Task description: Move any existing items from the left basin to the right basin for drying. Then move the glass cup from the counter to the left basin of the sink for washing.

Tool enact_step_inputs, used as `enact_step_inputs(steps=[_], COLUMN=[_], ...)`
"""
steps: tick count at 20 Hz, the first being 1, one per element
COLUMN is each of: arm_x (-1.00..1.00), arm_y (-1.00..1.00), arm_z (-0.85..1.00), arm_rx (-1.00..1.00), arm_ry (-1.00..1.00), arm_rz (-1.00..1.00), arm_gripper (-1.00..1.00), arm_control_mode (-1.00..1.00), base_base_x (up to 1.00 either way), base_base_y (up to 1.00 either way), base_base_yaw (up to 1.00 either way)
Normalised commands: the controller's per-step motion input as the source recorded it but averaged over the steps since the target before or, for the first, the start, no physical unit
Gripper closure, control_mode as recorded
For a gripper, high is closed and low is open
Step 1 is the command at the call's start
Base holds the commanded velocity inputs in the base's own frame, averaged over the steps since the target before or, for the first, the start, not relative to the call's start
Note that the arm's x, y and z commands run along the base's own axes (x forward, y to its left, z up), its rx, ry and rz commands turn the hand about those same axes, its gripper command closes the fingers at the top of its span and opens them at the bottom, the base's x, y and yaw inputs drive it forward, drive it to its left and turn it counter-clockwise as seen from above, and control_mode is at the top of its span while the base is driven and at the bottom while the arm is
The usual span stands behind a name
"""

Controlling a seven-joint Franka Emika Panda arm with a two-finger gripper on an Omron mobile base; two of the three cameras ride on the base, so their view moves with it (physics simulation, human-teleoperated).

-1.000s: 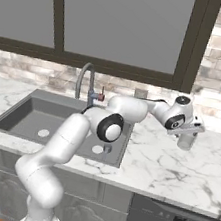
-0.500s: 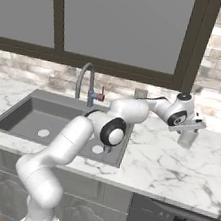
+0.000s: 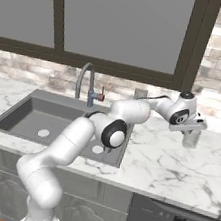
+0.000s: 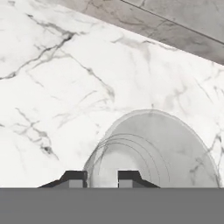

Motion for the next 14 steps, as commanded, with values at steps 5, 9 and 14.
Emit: enact_step_inputs(steps=[5, 9, 14], arm_x=[-0.66, -0.94, -0.98], arm_y=[0.12, 0.40, 0.57], arm_z=[-0.13, -0.08, 0.00], arm_rx=[0.00, 0.00, 0.00], arm_ry=[0.00, -0.04, -0.19], arm_rz=[0.00, 0.00, 0.02], arm_gripper=[1.00, 1.00, 1.00], arm_control_mode=[-1.00, -1.00, -1.00], base_base_x=[0.00, 0.00, 0.00], base_base_y=[0.00, 0.00, 0.00], base_base_yaw=[0.00, 0.00, 0.00])
